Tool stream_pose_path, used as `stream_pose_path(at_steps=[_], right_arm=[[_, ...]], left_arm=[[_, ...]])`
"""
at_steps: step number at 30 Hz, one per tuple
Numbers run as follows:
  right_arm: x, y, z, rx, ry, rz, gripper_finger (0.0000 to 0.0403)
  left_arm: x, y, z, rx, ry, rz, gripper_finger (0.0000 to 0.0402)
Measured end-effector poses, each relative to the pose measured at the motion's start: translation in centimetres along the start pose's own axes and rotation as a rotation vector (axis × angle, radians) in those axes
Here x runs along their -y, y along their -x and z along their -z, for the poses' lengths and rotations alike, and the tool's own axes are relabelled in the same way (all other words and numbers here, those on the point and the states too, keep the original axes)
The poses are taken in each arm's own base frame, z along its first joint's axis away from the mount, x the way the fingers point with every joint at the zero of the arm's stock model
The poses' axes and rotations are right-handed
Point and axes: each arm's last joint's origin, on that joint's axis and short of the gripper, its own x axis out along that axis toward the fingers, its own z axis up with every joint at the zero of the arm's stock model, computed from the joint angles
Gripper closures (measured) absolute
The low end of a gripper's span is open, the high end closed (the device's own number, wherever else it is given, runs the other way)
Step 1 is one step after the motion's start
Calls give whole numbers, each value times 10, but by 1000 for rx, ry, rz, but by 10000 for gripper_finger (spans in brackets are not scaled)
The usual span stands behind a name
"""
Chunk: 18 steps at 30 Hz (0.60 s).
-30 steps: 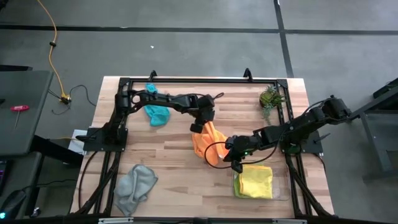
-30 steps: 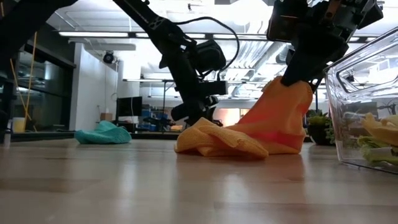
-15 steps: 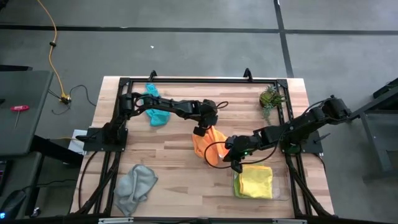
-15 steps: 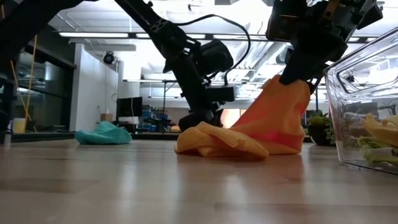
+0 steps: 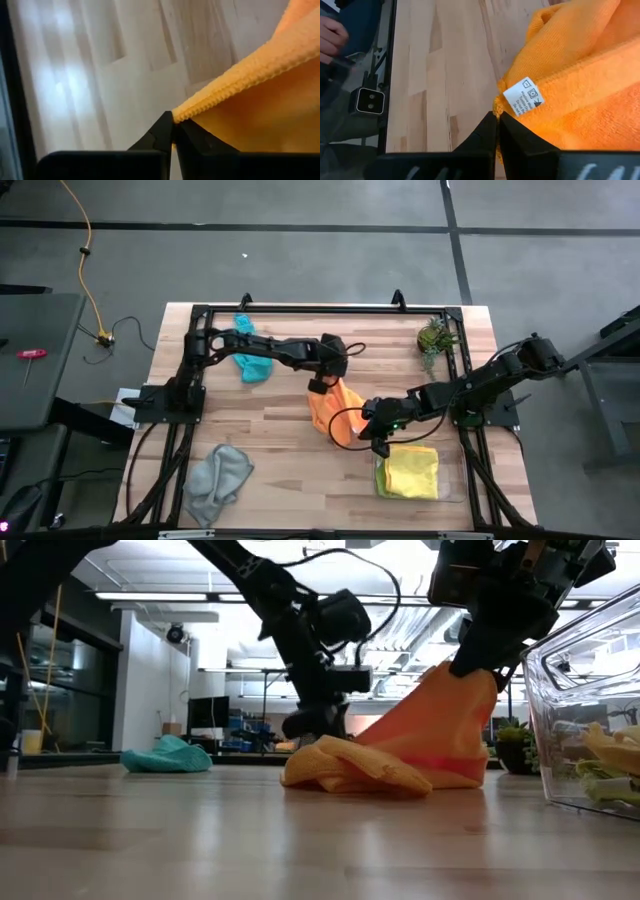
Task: Fold microfiber towels
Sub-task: Fold the orange microfiber cloth
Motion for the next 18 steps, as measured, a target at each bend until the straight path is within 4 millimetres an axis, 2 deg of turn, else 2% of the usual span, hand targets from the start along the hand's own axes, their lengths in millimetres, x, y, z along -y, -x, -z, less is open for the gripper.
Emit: stream_pose_path(at_steps=[4, 8, 18], right_arm=[[0, 3, -2, 41, -2, 37, 403], [5, 15, -12, 120, -9, 72, 403], [30, 80, -55, 430, 47, 256, 403]], left_arm=[[-8, 23, 3, -29, 18, -12, 399], [-26, 56, 12, -45, 103, -50, 400], [-81, 170, 52, 89, 381, -212, 401]])
